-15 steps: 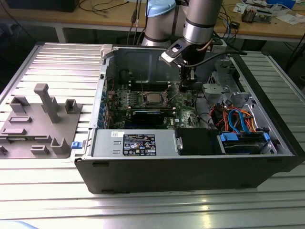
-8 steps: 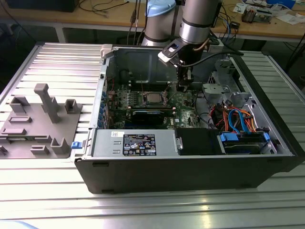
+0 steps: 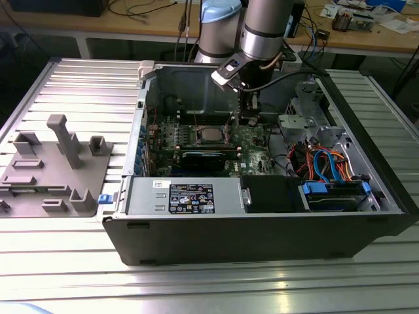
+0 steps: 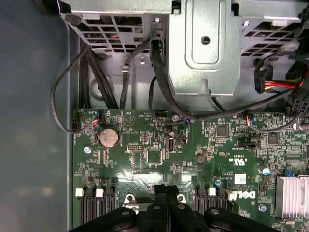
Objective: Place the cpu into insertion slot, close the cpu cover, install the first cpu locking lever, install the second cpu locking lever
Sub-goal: 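Close the cpu cover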
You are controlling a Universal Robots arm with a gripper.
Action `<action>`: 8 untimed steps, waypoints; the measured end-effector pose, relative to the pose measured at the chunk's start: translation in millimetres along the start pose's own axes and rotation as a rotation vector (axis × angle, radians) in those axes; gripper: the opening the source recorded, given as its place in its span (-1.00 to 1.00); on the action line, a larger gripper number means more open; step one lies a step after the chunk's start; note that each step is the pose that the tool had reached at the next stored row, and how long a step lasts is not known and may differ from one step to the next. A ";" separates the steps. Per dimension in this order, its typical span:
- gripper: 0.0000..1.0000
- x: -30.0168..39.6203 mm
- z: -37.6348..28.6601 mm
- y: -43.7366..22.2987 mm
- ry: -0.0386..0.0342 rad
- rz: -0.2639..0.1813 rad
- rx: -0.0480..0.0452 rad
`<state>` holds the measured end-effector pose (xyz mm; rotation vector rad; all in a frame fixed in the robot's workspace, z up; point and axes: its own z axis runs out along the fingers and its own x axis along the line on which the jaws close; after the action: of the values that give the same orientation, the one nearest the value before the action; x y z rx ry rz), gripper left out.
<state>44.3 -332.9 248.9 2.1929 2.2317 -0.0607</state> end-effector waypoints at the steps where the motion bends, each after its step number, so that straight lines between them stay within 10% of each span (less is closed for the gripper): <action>1: -0.79 0.0 0.0 -0.9 0.0000 0.000 0.0000; 8: -0.79 0.1 0.1 -5.0 0.0003 0.000 0.0000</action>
<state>39.2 -332.9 248.9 2.1931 2.2317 -0.0603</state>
